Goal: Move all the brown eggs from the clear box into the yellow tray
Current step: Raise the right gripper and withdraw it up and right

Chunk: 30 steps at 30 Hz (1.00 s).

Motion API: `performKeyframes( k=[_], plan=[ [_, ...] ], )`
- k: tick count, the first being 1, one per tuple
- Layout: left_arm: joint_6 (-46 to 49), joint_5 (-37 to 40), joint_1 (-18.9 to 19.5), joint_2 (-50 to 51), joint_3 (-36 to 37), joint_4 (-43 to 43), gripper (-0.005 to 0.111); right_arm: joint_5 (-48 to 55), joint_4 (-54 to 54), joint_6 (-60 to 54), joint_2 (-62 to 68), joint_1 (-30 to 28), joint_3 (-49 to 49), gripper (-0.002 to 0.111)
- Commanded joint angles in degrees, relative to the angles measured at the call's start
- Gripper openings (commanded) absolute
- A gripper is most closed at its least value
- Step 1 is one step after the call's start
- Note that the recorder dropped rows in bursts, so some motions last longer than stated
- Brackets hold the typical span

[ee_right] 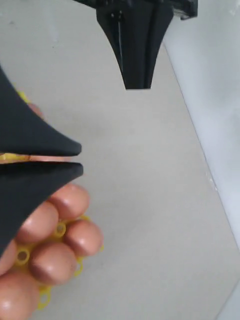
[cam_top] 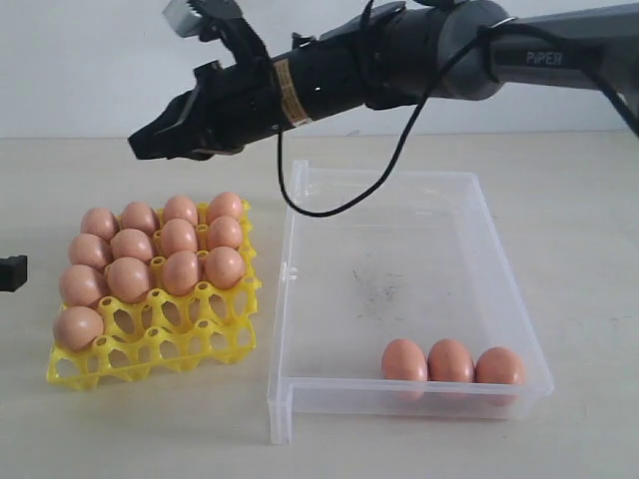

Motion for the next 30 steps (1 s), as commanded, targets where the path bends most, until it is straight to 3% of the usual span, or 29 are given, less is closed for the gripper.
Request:
performKeyframes(
  k=[1, 8, 19, 30],
  plan=[
    [-0.67, 1.44, 0.11, -0.45, 0.25, -0.57, 0.004, -4.78, 0.06, -0.84, -0.77, -4.71, 0.21, 0.000],
    [-0.67, 1.44, 0.11, -0.45, 0.25, -0.57, 0.004, -9.64, 0.06, -2.92, -0.77, -9.05, 0.21, 0.000],
    [-0.67, 0.39, 0.11, -0.45, 0.25, 1.06, 0.004, 12.22, 0.06, -3.49, -0.77, -14.51, 0.71, 0.000],
    [-0.67, -2.44, 0.11, -0.45, 0.25, 2.06, 0.004, 41.10, 0.06, -7.77, -5.50, -23.01, 14.11, 0.000]
  ],
)
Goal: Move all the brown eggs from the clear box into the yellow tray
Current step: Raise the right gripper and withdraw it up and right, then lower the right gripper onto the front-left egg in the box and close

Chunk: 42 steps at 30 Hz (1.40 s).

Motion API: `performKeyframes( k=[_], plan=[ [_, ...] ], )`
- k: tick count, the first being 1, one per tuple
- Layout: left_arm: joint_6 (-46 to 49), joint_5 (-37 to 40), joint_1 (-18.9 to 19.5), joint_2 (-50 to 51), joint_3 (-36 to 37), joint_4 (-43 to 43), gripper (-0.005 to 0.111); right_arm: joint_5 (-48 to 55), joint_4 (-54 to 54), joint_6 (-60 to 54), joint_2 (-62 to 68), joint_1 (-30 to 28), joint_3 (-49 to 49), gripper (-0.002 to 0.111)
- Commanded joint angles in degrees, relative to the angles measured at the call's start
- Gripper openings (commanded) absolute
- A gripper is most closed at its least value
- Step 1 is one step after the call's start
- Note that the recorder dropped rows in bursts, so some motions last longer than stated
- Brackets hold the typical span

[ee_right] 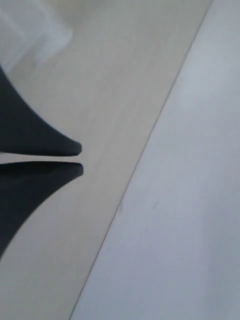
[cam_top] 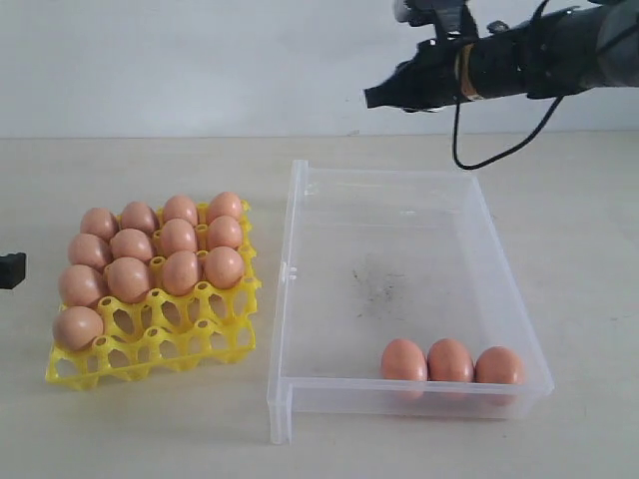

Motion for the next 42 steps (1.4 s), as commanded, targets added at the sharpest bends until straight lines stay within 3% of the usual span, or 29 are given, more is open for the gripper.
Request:
performKeyframes(
  k=[1, 7, 11, 14, 18, 26, 29, 33, 39, 42],
  plan=[
    [-0.67, -1.64, 0.11, -0.45, 0.25, 0.69, 0.004, 13.45, 0.17, -4.13, -4.63, -2.38, 6.93, 0.000],
    [-0.67, -2.80, 0.11, -0.45, 0.25, 0.69, 0.004, 32.46, 0.46, -14.99, -11.88, -2.18, 16.38, 0.000],
    [-0.67, -2.80, 0.11, -0.45, 0.25, 0.69, 0.004, 38.93, 8.94, -27.64, -16.80, -0.86, 21.74, 0.000],
    [-0.67, -2.02, 0.11, -0.45, 0.25, 0.69, 0.004, 49.20, 21.43, -43.72, -18.97, 1.42, 23.71, 0.000],
    [-1.02, -1.91, 0.11, -0.45, 0.25, 0.69, 0.004, 60.48, 46.75, -69.90, -20.30, 4.66, 23.48, 0.000],
    [-2.70, 1.07, 0.11, -0.45, 0.25, 0.69, 0.004, 59.67, 104.97, -111.62, -20.99, 9.76, 23.48, 0.000],
    [-2.70, 1.80, 0.11, -0.45, 0.25, 0.69, 0.004, 59.21, 116.24, -117.65, -20.99, 11.43, 23.48, 0.000],
    [-2.70, 2.45, 0.11, -0.45, 0.25, 0.69, 0.004, 60.03, 117.77, -117.54, -20.86, 13.75, 23.48, 0.006],
    [-2.70, 2.33, 0.11, -0.45, 0.25, 0.69, 0.004, 63.17, 117.37, -111.74, -20.49, 17.50, 23.48, 0.047],
    [-2.70, 2.43, 0.11, -0.45, 0.25, 0.69, 0.004, 65.04, 116.54, -107.97, -19.45, 18.17, 23.48, 0.051]
  ],
)
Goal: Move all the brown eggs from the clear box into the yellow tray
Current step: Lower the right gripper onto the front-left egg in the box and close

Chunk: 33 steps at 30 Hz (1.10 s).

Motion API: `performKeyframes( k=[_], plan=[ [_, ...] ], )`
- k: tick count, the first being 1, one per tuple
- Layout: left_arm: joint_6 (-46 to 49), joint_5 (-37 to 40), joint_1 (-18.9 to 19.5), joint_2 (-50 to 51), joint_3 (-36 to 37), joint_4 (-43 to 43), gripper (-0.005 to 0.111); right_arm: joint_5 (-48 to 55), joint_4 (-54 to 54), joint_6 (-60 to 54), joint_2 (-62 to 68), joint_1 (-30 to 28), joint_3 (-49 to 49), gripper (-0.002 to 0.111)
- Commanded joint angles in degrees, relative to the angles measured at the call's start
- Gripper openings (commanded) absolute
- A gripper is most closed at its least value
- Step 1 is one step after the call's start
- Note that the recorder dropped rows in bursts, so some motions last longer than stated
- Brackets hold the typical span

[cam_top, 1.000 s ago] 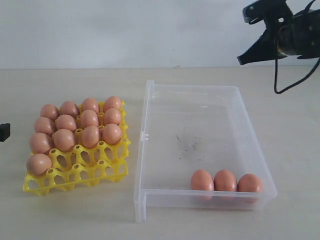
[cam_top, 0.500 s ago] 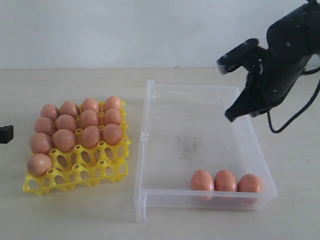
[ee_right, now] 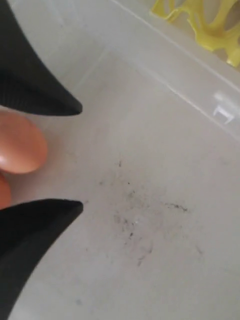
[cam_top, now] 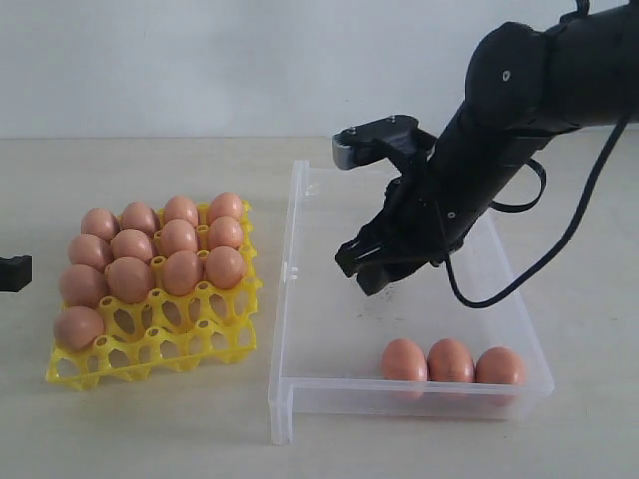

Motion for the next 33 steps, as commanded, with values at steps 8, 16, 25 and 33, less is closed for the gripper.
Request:
performKeyframes(
  k=[8, 16, 25, 33],
  plan=[
    [-0.57, 0.63, 0.11, -0.45, 0.25, 0.32, 0.004, 6.66, -2.99, 7.94, 5.56, 1.11, 0.03, 0.050],
    [-0.57, 0.63, 0.11, -0.45, 0.25, 0.32, 0.004, 8.69, -3.12, 7.73, 8.18, 1.72, 0.03, 0.050],
    [-0.57, 0.63, 0.11, -0.45, 0.25, 0.32, 0.004, 9.39, -3.79, 7.73, 11.46, 3.25, 0.03, 0.050],
    [-0.57, 0.63, 0.11, -0.45, 0.25, 0.42, 0.004, 5.57, -6.72, 7.39, 12.59, 3.36, 0.03, 0.000]
  ],
)
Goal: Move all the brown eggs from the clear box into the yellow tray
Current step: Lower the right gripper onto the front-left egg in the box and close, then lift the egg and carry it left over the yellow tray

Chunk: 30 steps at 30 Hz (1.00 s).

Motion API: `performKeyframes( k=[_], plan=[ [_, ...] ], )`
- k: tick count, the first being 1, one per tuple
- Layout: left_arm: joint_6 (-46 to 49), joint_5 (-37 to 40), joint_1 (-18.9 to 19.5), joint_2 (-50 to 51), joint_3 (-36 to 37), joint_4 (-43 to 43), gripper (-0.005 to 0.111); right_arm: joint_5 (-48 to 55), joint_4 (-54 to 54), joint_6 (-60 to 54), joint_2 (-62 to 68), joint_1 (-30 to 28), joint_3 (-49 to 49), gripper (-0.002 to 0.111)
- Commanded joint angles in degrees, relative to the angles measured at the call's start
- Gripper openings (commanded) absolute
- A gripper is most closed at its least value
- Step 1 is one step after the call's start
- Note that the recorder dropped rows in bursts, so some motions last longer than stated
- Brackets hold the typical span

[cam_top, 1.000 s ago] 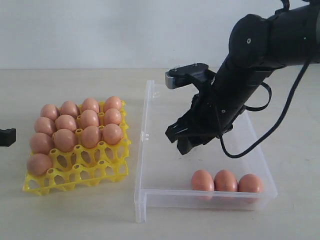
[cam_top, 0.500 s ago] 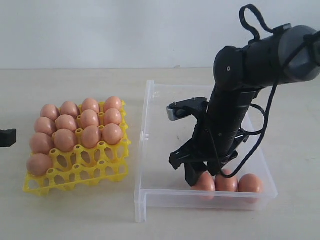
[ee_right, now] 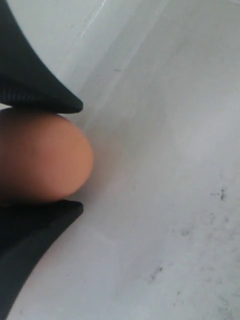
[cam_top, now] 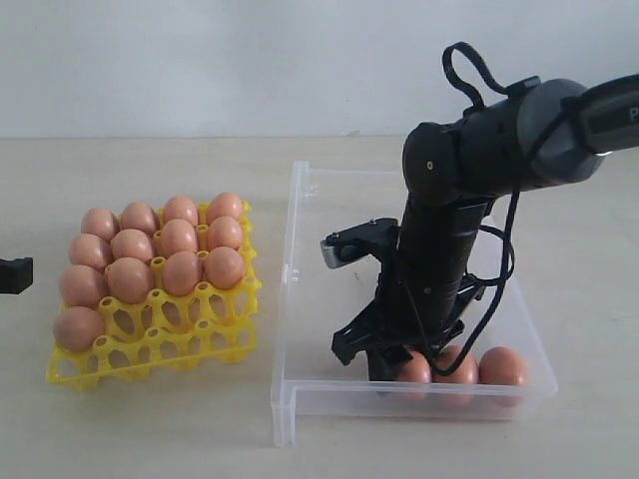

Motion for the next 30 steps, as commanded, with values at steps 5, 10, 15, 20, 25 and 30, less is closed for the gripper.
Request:
performKeyframes(
  k=[5, 10, 15, 20, 25, 30],
  plan=[
    [-0.36, 0.09, 0.11, -0.45, 0.25, 0.55, 0.004, -14.75, -4.65, -0.27, -1.19, -0.08, 0.38, 0.000],
    [-0.25, 0.09, 0.11, -0.45, 0.25, 0.54, 0.004, -22.70, -7.42, 1.88, -4.91, -0.08, 0.38, 0.000],
    [-0.25, 0.09, 0.11, -0.45, 0.25, 0.54, 0.004, -29.33, -7.02, 2.78, -8.18, -0.08, 0.38, 0.000],
    [-0.27, -0.16, 0.11, -0.45, 0.25, 0.54, 0.004, -36.97, -4.31, 2.78, -10.65, 0.45, 0.38, 0.000],
    [-0.08, -0.77, 0.11, -0.45, 0.25, 0.54, 0.004, -42.68, -4.19, 0.64, -10.93, 4.00, 0.38, 0.000],
    [-0.08, -0.77, 0.11, -0.45, 0.25, 0.54, 0.004, -53.09, -4.19, -4.38, -10.93, 10.33, 0.79, 0.000]
  ],
)
